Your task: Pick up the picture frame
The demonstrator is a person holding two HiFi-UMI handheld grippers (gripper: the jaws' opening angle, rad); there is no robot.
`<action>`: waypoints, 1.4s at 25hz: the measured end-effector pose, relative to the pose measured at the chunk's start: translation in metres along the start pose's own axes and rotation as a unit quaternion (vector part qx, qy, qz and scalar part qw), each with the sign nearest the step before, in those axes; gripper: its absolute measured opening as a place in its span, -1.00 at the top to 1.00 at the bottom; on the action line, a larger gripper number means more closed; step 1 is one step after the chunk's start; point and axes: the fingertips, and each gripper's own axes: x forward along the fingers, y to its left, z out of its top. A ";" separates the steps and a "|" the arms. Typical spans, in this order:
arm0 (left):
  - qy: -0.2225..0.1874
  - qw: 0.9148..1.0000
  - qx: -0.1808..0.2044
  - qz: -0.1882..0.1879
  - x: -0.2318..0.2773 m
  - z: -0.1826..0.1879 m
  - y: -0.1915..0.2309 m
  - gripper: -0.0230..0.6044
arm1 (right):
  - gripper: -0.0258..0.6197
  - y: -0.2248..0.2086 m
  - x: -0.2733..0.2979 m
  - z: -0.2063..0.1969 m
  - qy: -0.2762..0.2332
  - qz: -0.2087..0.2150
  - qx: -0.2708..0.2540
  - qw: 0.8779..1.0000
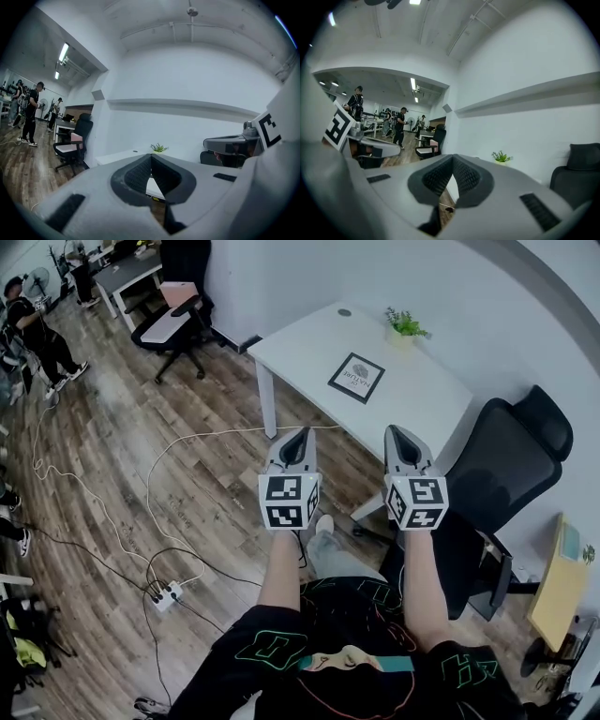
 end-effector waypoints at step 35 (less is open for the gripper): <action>0.161 0.984 0.071 -0.028 0.290 -0.062 0.006 0.90 | 0.91 -0.179 0.228 -0.121 0.091 -0.016 0.193 0.977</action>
